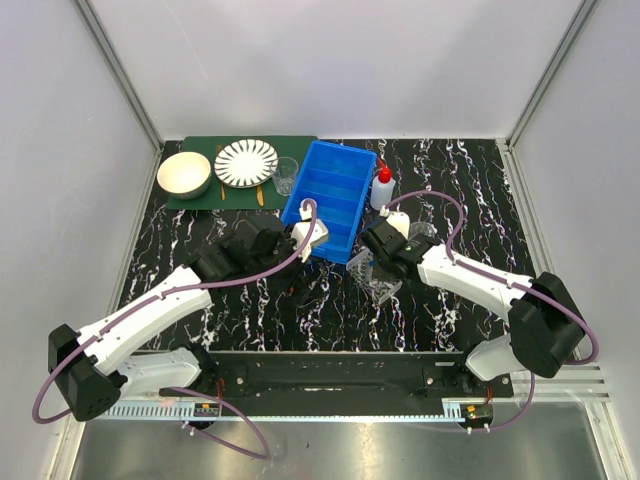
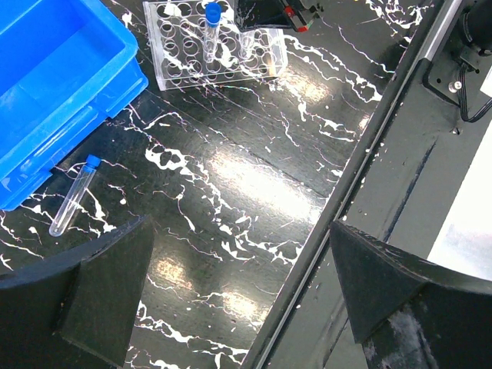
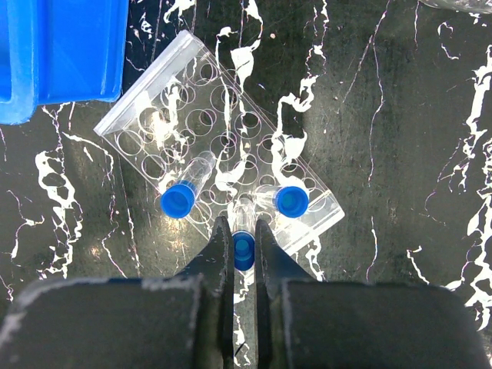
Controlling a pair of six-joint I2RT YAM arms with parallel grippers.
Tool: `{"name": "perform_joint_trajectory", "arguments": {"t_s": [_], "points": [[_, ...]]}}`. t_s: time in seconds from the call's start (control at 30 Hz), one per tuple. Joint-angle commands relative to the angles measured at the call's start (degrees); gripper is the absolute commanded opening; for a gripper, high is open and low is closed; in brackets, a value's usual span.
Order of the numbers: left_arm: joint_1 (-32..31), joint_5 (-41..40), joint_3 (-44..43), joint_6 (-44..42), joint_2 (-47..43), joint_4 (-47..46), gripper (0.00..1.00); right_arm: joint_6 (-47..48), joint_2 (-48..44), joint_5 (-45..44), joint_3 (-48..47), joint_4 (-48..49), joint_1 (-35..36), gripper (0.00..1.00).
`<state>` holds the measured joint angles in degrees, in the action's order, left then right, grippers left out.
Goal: Organize the chemistry lab equipment
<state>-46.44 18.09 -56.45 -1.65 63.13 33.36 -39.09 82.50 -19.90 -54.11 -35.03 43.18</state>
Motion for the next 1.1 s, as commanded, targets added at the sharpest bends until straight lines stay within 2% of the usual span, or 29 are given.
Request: {"name": "perform_joint_trajectory", "arguments": {"t_s": [0.0,1.07], "points": [[-0.23,0.81,-1.12,-0.63,0.06,-1.37,0.99,-0.37,-1.11,-0.84,0.40,-0.22,0.59,0.00],[-0.41,1.07,-1.12,-0.46,0.32,-1.28,0.99,-1.25,-3.40,-6.11,2.60,0.92,2.17,0.00]]}}
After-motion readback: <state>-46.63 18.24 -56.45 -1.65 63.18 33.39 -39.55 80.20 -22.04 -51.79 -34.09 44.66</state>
